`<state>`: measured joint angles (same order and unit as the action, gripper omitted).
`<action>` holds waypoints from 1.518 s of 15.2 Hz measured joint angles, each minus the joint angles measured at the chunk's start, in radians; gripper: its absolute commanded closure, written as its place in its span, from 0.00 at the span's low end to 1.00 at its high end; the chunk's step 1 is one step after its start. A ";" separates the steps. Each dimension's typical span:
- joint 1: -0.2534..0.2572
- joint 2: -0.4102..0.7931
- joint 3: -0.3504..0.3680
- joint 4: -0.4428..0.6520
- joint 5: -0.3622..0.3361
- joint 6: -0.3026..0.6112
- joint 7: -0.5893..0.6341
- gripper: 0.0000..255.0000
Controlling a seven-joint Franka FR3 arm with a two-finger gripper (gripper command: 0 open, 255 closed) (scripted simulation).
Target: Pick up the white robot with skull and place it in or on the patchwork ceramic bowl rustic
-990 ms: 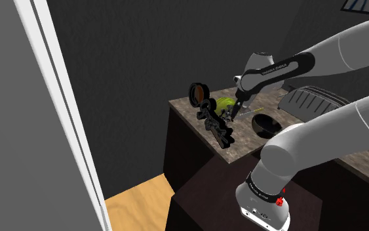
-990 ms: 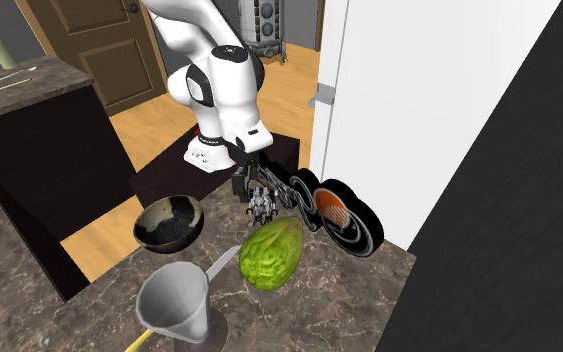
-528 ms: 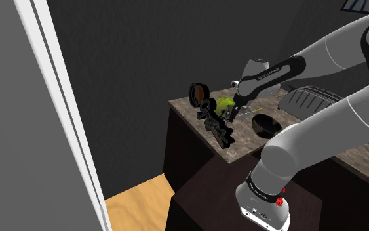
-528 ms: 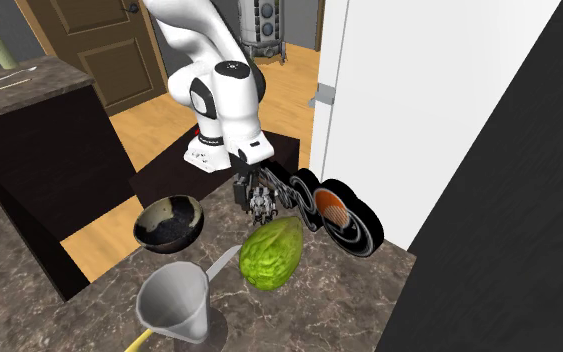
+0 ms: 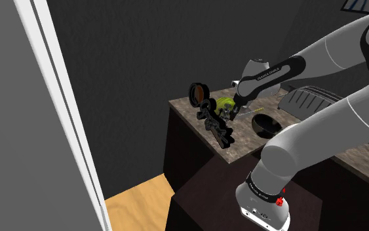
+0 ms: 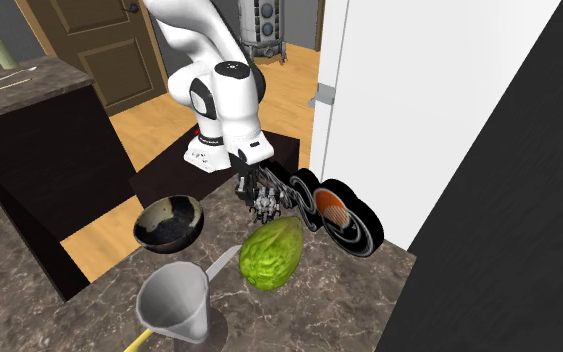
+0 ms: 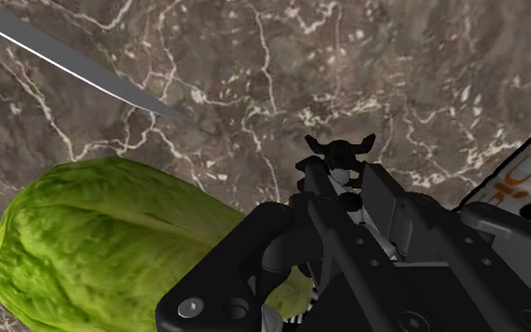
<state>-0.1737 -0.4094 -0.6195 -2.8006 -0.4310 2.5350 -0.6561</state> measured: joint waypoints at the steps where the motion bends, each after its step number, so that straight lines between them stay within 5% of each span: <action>1: 0.000 0.000 0.000 -0.001 0.000 0.000 0.000 1.00; 8: -0.001 -0.007 0.003 0.001 0.000 -0.009 0.000 1.00; 23: -0.014 -0.179 0.079 0.097 0.027 -0.275 -0.001 1.00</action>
<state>-0.1878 -0.5885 -0.5401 -2.7040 -0.4037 2.2599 -0.6572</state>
